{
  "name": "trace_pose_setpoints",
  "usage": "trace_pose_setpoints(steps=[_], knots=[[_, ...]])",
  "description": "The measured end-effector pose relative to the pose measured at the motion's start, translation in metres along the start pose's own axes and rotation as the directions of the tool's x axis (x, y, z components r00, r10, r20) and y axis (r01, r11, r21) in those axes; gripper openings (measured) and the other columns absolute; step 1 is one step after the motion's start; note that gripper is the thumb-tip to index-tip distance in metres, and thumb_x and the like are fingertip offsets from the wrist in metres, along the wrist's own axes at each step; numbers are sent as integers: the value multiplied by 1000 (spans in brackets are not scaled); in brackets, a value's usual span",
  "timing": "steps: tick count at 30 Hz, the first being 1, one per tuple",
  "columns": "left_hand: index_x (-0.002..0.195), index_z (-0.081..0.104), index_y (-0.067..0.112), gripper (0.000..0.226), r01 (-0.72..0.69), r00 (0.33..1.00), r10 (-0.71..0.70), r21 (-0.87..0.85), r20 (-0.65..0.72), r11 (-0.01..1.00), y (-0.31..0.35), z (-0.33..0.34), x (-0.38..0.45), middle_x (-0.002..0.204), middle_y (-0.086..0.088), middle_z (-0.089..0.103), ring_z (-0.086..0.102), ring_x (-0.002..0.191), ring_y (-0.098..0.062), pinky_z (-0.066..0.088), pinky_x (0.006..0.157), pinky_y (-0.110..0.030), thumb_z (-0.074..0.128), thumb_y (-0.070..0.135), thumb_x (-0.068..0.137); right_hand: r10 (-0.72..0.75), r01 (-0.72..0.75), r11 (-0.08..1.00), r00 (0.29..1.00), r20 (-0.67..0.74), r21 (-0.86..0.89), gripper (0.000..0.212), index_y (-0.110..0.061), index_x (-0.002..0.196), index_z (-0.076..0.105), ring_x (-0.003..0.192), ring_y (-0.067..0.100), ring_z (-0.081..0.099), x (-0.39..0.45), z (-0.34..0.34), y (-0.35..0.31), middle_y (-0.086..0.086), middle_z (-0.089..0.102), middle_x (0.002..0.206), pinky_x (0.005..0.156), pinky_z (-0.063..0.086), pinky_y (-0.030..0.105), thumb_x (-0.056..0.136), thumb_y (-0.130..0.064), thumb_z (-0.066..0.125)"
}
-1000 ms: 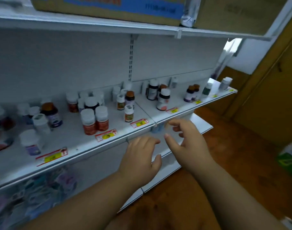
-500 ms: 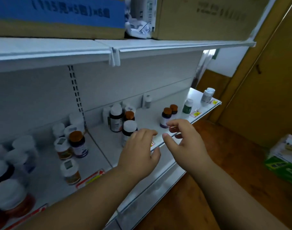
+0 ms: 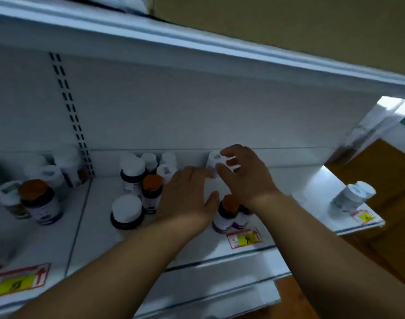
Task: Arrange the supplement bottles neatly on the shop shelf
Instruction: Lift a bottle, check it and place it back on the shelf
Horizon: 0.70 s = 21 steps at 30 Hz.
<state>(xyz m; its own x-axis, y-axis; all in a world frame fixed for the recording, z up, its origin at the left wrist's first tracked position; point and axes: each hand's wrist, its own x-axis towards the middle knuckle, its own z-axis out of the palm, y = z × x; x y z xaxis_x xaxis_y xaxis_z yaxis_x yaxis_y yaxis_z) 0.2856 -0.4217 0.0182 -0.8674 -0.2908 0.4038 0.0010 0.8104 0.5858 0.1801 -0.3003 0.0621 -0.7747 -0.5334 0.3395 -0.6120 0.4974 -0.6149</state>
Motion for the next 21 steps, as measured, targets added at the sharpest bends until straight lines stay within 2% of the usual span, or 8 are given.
trace_pose_setpoints(steps=[4, 7, 9, 10, 12, 15, 18, 21], knots=[[124, 53, 19, 38, 58, 994, -49, 93, -102, 994, 12, 16, 19, 119, -4, 54, 45, 106, -21, 34, 84, -28, 60, 34, 89, -79, 90, 993, 986, 146, -73, 35, -21, 125, 55, 94, 2, 47, 48, 11, 49, 1, 53, 117, 72, 33, 1, 92, -31, 61], [126, 52, 17, 41, 117, 990, -104, 152, -96, 981, 14, 23, 23, 120, -5, 54, 46, 107, -24, 35, 86, -32, 59, 35, 90, -35, 80, 982, 967, 251, -170, 47, -19, 136, 48, 107, 9, 47, 77, 25, 76, 8, 47, 131, 86, 32, 17, 93, -32, 59], [126, 53, 15, 42, 143, 988, -128, 178, -91, 974, 12, 26, 23, 120, -7, 55, 47, 107, -26, 37, 87, -34, 59, 35, 90, -4, 86, 969, 943, 334, -231, 50, -17, 138, 47, 117, 22, 50, 90, 36, 90, 13, 45, 134, 90, 37, 22, 92, -31, 60], [127, 53, 15, 42, 157, 985, -142, 183, -93, 970, 11, 27, 24, 120, -8, 55, 47, 107, -26, 38, 88, -35, 59, 35, 90, 20, 82, 964, 926, 376, -253, 50, -16, 137, 47, 118, 28, 51, 96, 41, 96, 15, 44, 134, 91, 40, 27, 91, -31, 61], [128, 52, 15, 43, 184, 981, -172, 171, -85, 968, 10, 29, 26, 120, -7, 54, 47, 108, -26, 39, 89, -36, 59, 35, 91, 53, 82, 948, 913, 405, -309, 44, -14, 127, 50, 108, 33, 54, 105, 50, 102, 18, 46, 127, 81, 44, 30, 89, -31, 64], [129, 51, 15, 44, 210, 977, -202, 136, -72, 968, 11, 31, 25, 124, -6, 53, 46, 112, -24, 38, 93, -33, 58, 35, 92, 52, 87, 929, 931, 360, -359, 29, -14, 101, 51, 88, 29, 55, 112, 52, 100, 16, 51, 111, 66, 39, 28, 83, -29, 68], [130, 51, 14, 44, 210, 975, -200, 107, -97, 972, 10, 24, 24, 125, -6, 53, 47, 114, -24, 35, 93, -29, 59, 34, 91, -23, 95, 975, 943, 333, -202, 24, -19, 91, 50, 81, 21, 50, 107, 43, 97, 7, 52, 100, 55, 34, 24, 82, -29, 70], [135, 47, 16, 51, 249, 959, -243, 28, -145, 968, 9, 11, 20, 128, -3, 51, 47, 116, -20, 34, 94, -25, 61, 38, 91, 21, -66, 980, 973, 232, 189, 15, -23, 86, 53, 81, 22, 59, 91, 27, 75, -1, 60, 89, 58, 50, 31, 82, -29, 67]])
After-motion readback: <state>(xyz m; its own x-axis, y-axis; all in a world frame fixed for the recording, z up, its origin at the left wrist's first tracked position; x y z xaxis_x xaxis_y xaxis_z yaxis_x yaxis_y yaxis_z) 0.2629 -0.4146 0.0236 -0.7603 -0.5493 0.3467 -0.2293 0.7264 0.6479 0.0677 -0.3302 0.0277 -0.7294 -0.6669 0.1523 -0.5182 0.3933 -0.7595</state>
